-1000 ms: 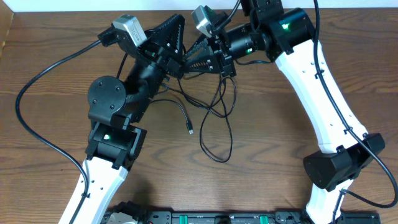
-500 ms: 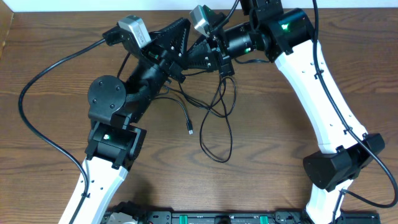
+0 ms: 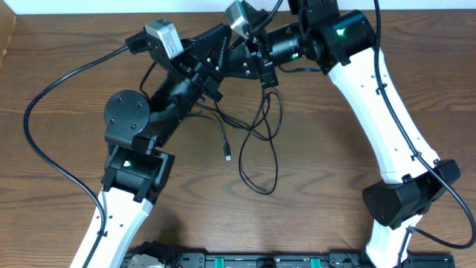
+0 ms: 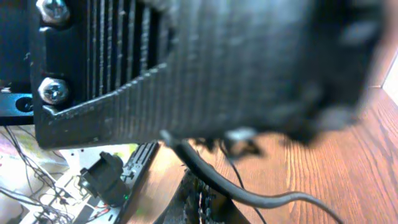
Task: Untangle cables
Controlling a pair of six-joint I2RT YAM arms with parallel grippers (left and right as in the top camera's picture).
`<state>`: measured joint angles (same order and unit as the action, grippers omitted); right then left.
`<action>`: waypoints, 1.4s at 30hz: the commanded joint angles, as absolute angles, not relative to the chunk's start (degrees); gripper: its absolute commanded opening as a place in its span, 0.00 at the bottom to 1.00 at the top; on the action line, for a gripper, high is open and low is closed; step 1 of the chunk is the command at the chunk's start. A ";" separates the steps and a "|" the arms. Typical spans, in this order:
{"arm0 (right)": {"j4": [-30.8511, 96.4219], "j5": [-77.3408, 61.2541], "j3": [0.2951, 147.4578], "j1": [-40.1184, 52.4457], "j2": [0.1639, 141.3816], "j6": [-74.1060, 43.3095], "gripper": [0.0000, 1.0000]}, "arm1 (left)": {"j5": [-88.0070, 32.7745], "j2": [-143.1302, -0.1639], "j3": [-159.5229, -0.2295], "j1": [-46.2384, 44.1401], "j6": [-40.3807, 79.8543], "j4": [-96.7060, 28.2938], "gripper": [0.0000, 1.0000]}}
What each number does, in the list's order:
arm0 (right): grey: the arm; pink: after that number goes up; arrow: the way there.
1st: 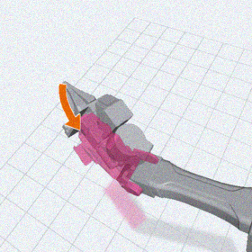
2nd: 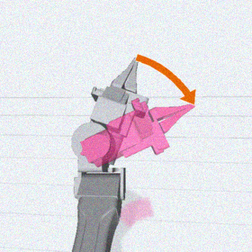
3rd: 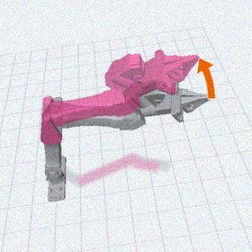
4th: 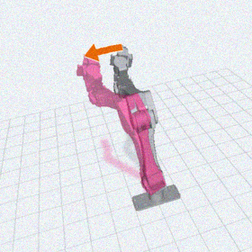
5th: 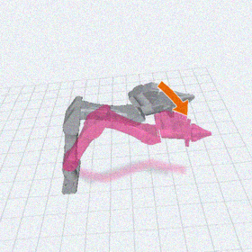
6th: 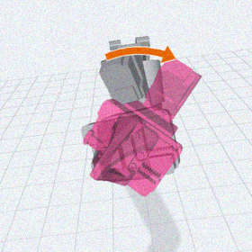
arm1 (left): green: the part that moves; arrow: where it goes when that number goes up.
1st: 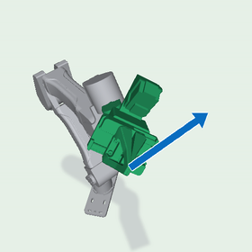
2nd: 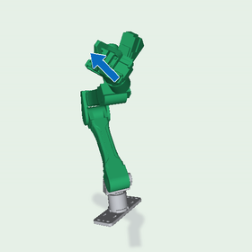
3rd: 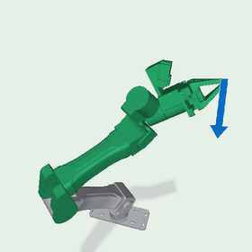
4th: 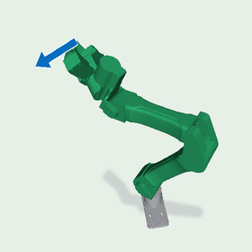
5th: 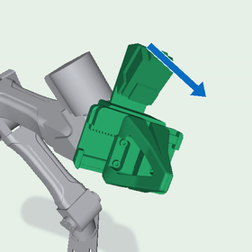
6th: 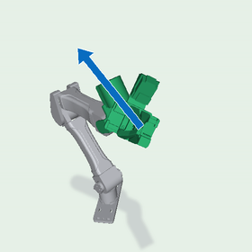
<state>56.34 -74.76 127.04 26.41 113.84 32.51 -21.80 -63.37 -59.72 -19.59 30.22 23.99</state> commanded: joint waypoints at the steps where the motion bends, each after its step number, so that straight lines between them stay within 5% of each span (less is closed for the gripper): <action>1: 56.21 -74.50 127.28 25.02 113.60 28.75 0.09 | -24.01 -63.22 -60.25 -19.68 30.74 24.10 0.08; 4: 56.38 -72.93 127.28 24.36 113.60 28.82 0.47 | -23.99 -63.22 -60.25 -19.68 30.74 24.12 0.08; 5: 56.36 -70.63 127.28 24.14 113.60 28.82 0.52 | -23.99 -63.22 -60.25 -19.68 30.72 24.12 0.08; 14: 56.36 -64.62 127.28 24.10 113.60 33.98 0.79 | -20.95 -63.22 -60.25 -19.68 30.76 24.10 0.08; 21: 56.62 -66.59 127.28 26.63 113.60 34.39 0.86 | -20.71 -63.24 -60.25 -19.68 30.74 24.12 0.08; 24: 56.49 -66.57 127.28 27.59 113.60 34.41 0.79 | -19.33 -63.24 -60.25 -19.68 30.72 24.12 0.08; 27: 56.36 -66.37 127.28 27.75 113.60 34.39 0.32 | -18.90 -63.22 -60.25 -19.68 30.74 24.10 0.08; 28: 56.36 -66.37 127.28 27.64 113.60 34.39 0.04 | -18.79 -63.22 -60.25 -19.68 30.74 24.10 0.08; 33: 56.31 -66.28 127.28 26.89 113.60 33.87 0.01 | -18.81 -63.22 -60.25 -19.68 30.74 24.05 0.08; 38: 51.59 -62.92 127.31 23.92 113.40 18.94 0.01 | -20.05 -63.22 -60.25 -19.68 30.70 22.24 0.56; 42: 49.95 -63.16 127.37 19.79 111.83 10.92 0.01 | -22.39 -63.22 -60.25 -19.68 30.37 19.70 0.78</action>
